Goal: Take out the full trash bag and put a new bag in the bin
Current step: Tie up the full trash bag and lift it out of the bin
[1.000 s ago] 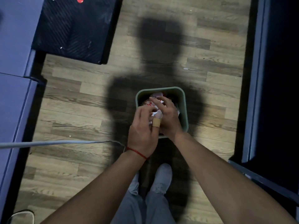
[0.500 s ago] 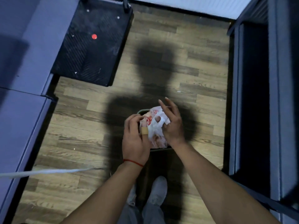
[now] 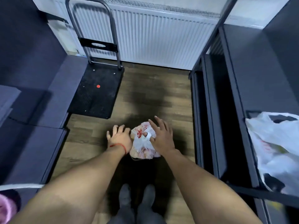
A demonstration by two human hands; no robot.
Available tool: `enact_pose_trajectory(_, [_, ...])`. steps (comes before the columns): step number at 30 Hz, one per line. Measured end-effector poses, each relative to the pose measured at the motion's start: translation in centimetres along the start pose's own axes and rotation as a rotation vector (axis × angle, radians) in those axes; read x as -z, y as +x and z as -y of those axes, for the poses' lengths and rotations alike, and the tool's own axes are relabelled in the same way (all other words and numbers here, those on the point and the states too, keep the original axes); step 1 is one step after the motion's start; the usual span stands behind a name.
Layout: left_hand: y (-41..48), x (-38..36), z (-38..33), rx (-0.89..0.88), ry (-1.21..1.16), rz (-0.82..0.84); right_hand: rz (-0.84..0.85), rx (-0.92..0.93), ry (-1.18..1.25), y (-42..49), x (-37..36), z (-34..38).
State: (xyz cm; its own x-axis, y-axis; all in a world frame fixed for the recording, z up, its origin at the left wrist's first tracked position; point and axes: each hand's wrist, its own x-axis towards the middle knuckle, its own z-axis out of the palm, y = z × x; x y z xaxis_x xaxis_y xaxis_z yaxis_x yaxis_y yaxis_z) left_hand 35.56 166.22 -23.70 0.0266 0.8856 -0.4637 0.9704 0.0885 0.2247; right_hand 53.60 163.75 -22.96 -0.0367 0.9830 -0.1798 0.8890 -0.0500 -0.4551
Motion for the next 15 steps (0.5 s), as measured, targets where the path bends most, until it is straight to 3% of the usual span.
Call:
enact_pose_trajectory(7, [-6.2,6.2,-3.4,-0.083,0.080,0.075,0.077,0.010,0.033,-4.1,6.7,1.5])
enact_pose_trajectory(13, [-7.4,5.1,-4.8,-0.209,0.122,0.098,0.087,-0.171,0.204,-10.2,7.4,0.5])
enact_pose_trajectory(15, [-8.2,4.4,-6.1,-0.295,0.149,0.113,0.119,-0.211,0.162,-13.3,6.3,-0.2])
